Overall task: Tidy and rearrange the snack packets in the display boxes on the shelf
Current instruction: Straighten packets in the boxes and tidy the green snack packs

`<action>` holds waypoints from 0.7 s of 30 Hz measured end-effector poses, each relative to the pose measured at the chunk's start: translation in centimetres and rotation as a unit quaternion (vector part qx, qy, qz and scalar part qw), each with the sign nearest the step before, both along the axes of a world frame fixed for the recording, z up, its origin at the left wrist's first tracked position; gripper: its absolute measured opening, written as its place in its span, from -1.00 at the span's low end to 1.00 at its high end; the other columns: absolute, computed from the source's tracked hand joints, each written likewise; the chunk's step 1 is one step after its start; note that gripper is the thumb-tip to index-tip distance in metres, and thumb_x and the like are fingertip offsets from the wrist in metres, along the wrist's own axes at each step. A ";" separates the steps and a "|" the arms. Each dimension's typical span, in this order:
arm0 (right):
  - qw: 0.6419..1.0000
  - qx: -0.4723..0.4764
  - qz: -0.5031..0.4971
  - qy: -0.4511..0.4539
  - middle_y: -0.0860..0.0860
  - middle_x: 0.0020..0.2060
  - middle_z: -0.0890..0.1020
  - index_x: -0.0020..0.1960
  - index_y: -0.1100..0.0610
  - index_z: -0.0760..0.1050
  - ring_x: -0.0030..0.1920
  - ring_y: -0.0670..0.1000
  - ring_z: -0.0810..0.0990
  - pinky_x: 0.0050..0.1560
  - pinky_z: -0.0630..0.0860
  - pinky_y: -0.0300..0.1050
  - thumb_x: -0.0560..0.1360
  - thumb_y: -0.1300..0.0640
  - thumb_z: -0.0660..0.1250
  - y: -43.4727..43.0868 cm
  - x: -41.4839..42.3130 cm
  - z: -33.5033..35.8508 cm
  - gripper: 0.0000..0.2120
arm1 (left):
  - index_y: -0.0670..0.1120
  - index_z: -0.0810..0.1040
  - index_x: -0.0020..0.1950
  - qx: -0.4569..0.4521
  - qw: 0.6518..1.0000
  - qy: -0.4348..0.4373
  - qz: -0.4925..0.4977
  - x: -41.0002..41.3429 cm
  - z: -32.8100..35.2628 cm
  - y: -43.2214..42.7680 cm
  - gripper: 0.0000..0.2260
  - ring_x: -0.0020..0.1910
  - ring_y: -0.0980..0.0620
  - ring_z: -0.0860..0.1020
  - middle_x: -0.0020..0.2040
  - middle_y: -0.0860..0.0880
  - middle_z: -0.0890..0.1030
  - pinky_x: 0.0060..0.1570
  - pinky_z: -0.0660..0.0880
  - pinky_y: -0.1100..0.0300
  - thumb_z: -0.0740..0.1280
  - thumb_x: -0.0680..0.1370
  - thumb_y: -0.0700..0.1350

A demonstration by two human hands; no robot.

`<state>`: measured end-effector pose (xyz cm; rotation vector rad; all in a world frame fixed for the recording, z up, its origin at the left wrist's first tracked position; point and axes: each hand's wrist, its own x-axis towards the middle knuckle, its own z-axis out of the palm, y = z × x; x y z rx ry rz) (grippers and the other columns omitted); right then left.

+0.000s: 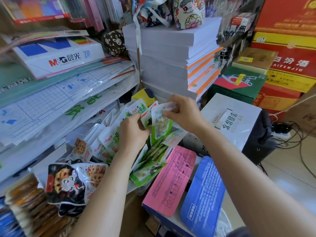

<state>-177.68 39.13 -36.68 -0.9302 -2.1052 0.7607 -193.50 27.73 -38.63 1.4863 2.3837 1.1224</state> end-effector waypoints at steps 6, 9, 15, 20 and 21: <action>0.997 0.037 0.014 -0.061 -0.13 -0.37 0.55 -0.11 0.10 0.58 -0.29 -0.06 0.58 -0.29 0.38 -0.25 0.39 0.14 0.56 -0.6 -0.8 -1.8 -0.83 | 0.01 0.53 0.34 -0.087 0.991 -0.072 -0.077 -0.5 1.5 -0.6 -0.47 0.23 -0.02 0.57 0.28 0.01 0.61 0.17 0.52 0.08 0.52 0.39 -0.05; 0.998 0.007 0.023 -0.056 -0.09 -0.22 0.63 0.03 0.10 0.60 -0.23 -0.01 0.65 -0.19 0.52 -0.18 0.40 0.18 0.55 -0.9 -0.4 -2.0 -0.76 | -0.01 0.61 0.15 -0.049 0.995 -0.045 -0.069 -0.3 1.3 -0.2 -0.58 -0.01 -0.06 0.61 0.03 -0.07 0.66 -0.07 0.51 0.04 0.54 0.38 0.15; 0.979 -0.080 0.132 -0.134 -0.14 0.15 0.58 0.14 -0.12 0.56 0.13 -0.11 0.56 0.07 0.49 -0.23 0.40 0.33 0.42 -0.1 5.6 -0.2 -0.56 | -0.06 0.59 -0.19 -0.008 1.000 -0.002 -0.024 0.0 1.0 -0.1 -0.78 -0.35 0.03 0.56 -0.35 0.03 0.61 -0.36 0.46 0.13 0.55 0.43 0.04; 0.978 -0.036 0.111 -0.173 -0.11 0.04 0.67 -0.03 -0.01 0.70 0.03 -0.12 0.59 0.12 0.54 -0.12 0.42 0.25 0.48 -0.9 5.1 -2.1 -0.80 | -0.04 0.62 -0.13 -0.015 1.000 -0.009 -0.020 0.1 1.0 -0.1 -0.83 -0.34 0.14 0.55 -0.28 0.10 0.64 -0.38 0.41 0.22 0.54 0.43 0.01; 0.986 -0.030 0.088 -0.141 -0.07 -0.04 0.71 -0.07 0.04 0.71 -0.06 -0.11 0.62 0.05 0.57 -0.08 0.45 0.23 0.47 -0.9 4.5 -2.1 -0.88 | -0.04 0.62 -0.14 -0.015 1.000 -0.007 -0.021 0.1 1.0 -0.1 -0.83 -0.35 0.15 0.54 -0.29 0.10 0.63 -0.40 0.38 0.24 0.54 0.43 0.01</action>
